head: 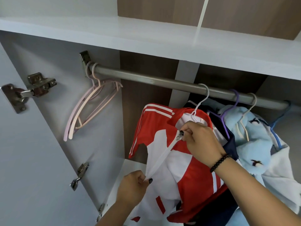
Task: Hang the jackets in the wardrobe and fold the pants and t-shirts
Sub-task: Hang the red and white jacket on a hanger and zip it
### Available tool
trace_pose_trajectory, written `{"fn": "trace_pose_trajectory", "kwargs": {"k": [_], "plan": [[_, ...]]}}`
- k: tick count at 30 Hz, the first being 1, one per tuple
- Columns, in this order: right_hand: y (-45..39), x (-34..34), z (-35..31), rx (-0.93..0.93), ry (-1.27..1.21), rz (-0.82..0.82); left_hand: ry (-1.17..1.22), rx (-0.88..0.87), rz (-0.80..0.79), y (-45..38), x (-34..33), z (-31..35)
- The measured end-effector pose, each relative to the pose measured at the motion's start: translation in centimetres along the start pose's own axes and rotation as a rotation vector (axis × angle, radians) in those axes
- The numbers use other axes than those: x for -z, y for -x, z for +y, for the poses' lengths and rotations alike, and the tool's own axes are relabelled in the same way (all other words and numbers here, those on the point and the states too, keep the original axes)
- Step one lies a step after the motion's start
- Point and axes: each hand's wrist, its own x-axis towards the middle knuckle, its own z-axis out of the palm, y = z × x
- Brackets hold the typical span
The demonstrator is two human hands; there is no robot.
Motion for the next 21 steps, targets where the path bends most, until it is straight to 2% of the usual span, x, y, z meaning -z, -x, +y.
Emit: {"fn": "trace_pose_trajectory", "kwargs": {"k": [6, 10, 15, 18, 21], "plan": [[1.8, -1.7, -0.7, 0.212, 0.147, 0.097, 0.067, -0.093, -0.049, -0.3, -0.1, 0.8], [3.1, -5.1, 1.4, 0.279, 0.199, -0.025, 0.233, -0.129, 0.01, -1.9, 1.0, 3.3], [4.3, -7.2, 4.2, 0.21, 0.168, -0.101, 0.35, -0.239, 0.041, -4.1, 2.3, 7.4], [4.9, -6.8, 4.8, 0.164, 0.122, -0.077, 0.365, -0.289, 0.022, -4.9, 2.0, 9.2], [4.8, -5.6, 5.2, 0.004, -0.003, -0.011, 0.312, -0.311, 0.016, -5.9, 1.4, 10.3]]}}
